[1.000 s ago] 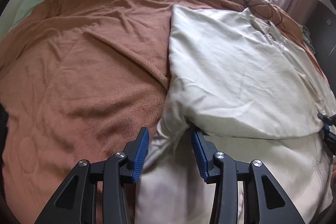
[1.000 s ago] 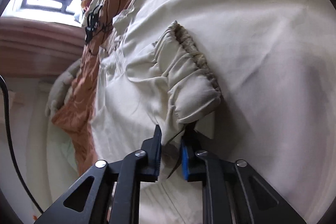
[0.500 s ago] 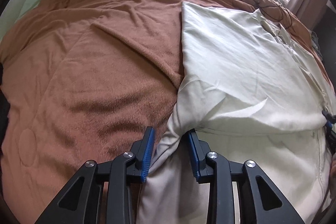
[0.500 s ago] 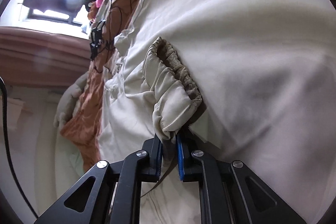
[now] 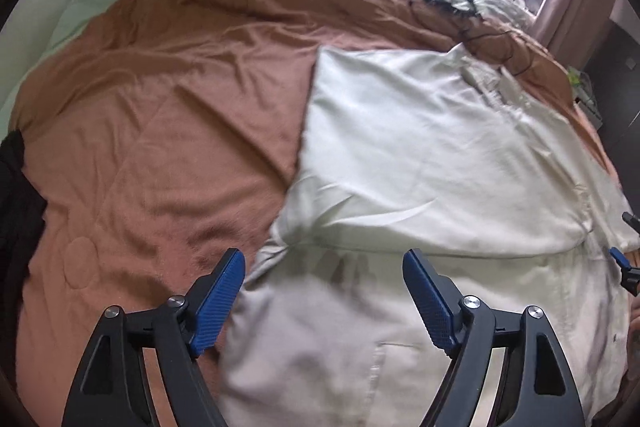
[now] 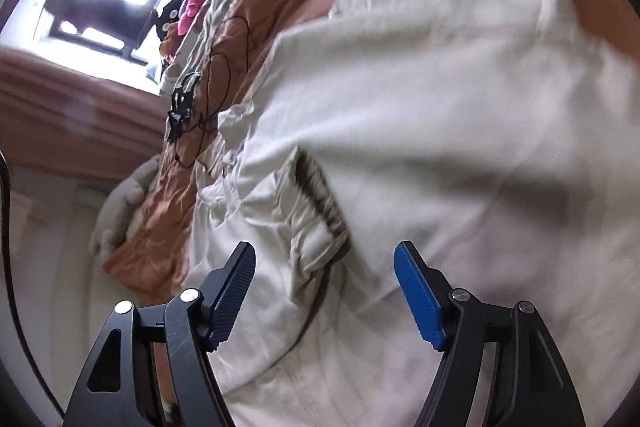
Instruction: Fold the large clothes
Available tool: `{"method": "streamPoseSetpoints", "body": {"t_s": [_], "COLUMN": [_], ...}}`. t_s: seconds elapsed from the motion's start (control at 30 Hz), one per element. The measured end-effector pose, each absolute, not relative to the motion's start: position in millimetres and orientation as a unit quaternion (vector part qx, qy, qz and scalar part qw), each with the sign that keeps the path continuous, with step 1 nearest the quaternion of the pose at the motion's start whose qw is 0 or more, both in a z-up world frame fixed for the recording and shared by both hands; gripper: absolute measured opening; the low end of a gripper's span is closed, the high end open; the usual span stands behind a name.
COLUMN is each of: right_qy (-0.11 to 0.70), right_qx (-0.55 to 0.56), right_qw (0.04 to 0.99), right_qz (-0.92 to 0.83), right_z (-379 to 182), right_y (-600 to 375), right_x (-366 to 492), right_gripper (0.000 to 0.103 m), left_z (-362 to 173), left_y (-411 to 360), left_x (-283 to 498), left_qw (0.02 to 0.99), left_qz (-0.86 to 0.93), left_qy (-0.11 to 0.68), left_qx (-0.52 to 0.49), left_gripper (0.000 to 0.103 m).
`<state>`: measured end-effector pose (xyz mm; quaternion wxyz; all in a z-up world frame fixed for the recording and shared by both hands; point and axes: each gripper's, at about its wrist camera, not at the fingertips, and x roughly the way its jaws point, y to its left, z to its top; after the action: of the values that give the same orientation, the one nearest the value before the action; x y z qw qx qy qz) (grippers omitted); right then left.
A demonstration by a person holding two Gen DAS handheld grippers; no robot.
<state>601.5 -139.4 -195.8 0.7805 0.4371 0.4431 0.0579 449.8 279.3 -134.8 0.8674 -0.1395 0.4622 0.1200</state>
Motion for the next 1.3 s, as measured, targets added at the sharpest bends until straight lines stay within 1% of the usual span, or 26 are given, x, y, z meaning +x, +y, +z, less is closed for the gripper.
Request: {"method": "streamPoseSetpoints", "body": {"t_s": [0.1,0.2,0.27,0.37,0.43,0.47,0.57,0.63,0.67,0.73,0.83,1.0,1.13,1.27,1.3], "right_qy": [0.422,0.408,0.399,0.386,0.377,0.369,0.339,0.333,0.33,0.322,0.324,0.316,0.337,0.349,0.353], "right_qx": [0.405,0.385,0.388,0.401,0.407,0.416,0.434,0.43,0.43,0.43,0.432,0.47,0.419,0.393,0.385], "right_qw": [0.81,0.828,0.83,0.831,0.832,0.831,0.834,0.837,0.838,0.84,0.837,0.82,0.839,0.846,0.848], "right_qz": [0.047,0.029,0.021,0.006,-0.008,-0.018,-0.038,-0.055,-0.062,-0.072,-0.084,-0.081,-0.081,-0.086,-0.086], "right_z": [-171,-160,-161,-165,-166,-166,-168,-171,-174,-180,-191,-210,-208,-207,-208], "right_y": [-169,-195,-216,-248,-269,-284,-324,-346,-358,-381,-407,-447,-462,-475,-478], "right_x": [598,595,592,586,583,581,575,574,573,571,570,569,589,604,610], "right_gripper": [0.072,0.072,0.072,0.071,0.067,0.062,0.06,0.055,0.051,0.05,0.05,0.048,0.046,0.043,0.041], "left_z": [-126,-115,-108,-105,-107,-107,-110,-113,-113,-117,-122,-129,-144,-164,-168], "left_y": [263,240,226,204,190,183,165,155,151,144,141,138,132,134,136], "left_x": [454,462,466,471,475,478,484,488,488,492,496,508,512,517,518], "left_qw": [0.87,0.877,0.882,0.885,0.885,0.886,0.886,0.888,0.889,0.89,0.888,0.887,0.888,0.878,0.875], "left_qz": [0.104,0.096,0.097,0.082,0.07,0.066,0.054,0.05,0.05,0.049,0.05,0.054,0.057,0.065,0.066], "left_qy": [0.457,0.447,0.439,0.428,0.428,0.429,0.428,0.425,0.426,0.427,0.428,0.423,0.42,0.439,0.442], "left_qx": [-0.151,-0.144,-0.142,-0.165,-0.169,-0.167,-0.169,-0.167,-0.163,-0.155,-0.158,-0.177,-0.179,-0.182,-0.187], "left_gripper": [0.082,0.082,0.082,0.082,0.082,0.082,0.082,0.082,0.082,0.082,0.082,0.082,0.082,0.082,0.082]}}
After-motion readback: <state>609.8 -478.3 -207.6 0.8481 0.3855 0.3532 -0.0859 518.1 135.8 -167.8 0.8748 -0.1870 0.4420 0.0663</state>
